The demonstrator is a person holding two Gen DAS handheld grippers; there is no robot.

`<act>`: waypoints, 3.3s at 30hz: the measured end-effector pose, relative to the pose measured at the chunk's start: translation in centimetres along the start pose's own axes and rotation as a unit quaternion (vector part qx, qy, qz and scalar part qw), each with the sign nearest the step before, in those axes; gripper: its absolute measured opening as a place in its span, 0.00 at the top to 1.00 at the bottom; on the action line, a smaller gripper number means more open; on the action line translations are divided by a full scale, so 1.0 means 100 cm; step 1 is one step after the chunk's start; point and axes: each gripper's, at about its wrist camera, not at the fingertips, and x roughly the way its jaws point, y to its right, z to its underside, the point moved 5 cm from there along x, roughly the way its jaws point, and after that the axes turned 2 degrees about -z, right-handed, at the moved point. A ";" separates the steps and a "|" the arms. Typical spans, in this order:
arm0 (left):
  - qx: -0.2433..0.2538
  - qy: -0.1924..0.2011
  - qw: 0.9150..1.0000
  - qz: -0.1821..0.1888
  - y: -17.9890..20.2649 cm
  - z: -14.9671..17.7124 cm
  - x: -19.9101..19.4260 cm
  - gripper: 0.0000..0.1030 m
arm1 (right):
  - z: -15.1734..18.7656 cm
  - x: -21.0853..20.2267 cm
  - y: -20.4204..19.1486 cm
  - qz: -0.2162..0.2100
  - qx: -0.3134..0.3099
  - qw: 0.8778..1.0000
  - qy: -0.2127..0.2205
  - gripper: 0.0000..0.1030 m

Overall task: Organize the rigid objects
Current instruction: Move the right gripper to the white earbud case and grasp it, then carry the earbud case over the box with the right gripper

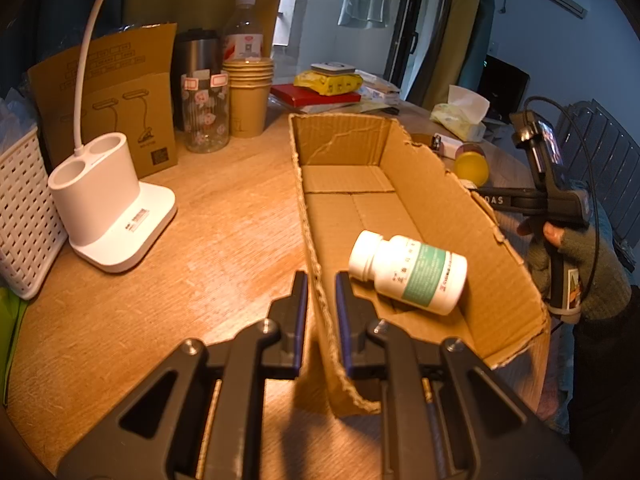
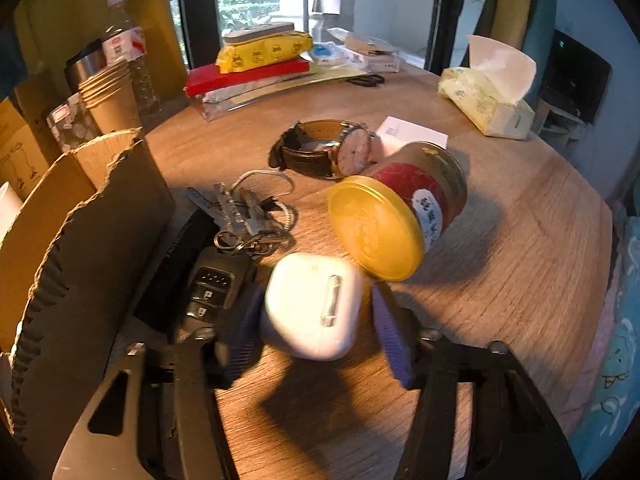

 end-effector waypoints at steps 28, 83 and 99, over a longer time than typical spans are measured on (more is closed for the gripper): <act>0.000 0.000 1.000 0.000 0.000 0.000 0.000 0.85 | 0.014 -0.082 -0.033 -0.035 -0.015 0.996 0.078 0.50; 0.002 0.001 1.000 0.000 0.000 -0.001 -0.001 0.85 | 0.030 -0.086 -0.166 -0.054 -0.191 0.978 0.067 0.50; 0.002 0.001 1.000 -0.001 -0.003 -0.003 -0.001 0.85 | 0.036 -0.092 -0.166 -0.084 -0.173 0.980 0.052 0.49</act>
